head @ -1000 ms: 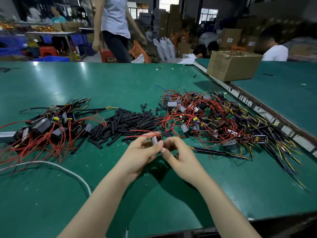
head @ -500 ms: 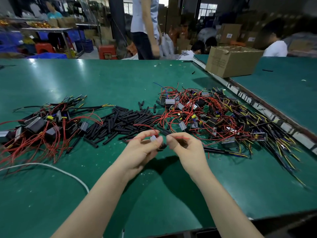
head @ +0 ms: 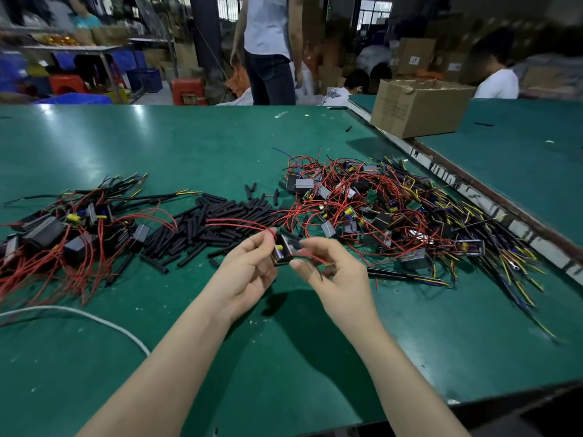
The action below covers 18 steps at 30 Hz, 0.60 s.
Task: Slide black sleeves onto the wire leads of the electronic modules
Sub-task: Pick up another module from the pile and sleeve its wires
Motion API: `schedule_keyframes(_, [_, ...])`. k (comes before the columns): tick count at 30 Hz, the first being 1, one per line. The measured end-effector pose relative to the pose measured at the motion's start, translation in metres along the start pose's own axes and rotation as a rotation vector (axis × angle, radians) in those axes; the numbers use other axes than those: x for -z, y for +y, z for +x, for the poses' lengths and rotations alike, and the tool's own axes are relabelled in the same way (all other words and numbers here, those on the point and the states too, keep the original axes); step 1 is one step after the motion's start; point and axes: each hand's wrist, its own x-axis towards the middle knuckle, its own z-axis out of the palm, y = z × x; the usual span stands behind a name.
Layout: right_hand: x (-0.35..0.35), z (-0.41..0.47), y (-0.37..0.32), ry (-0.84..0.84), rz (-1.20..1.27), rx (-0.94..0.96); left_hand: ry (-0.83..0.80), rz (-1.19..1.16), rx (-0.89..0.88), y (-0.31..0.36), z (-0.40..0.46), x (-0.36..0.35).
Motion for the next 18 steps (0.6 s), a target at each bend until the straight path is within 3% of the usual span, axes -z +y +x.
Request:
schedule_keyframes(2, [0.000, 0.000, 0.001, -0.027, 0.018, -0.118, -0.022, -0.018, -0.040, 0.001, 0.002, 0.001])
schedule_keyframes(7, [-0.002, 0.001, 0.004, -0.033, 0.091, -0.207, -0.059, -0.045, -0.115, 0.000, 0.007, -0.001])
schedule_keyframes(18, [-0.004, 0.006, 0.003, -0.011, 0.150, -0.192, -0.117, -0.029, -0.169, 0.000, 0.014, 0.001])
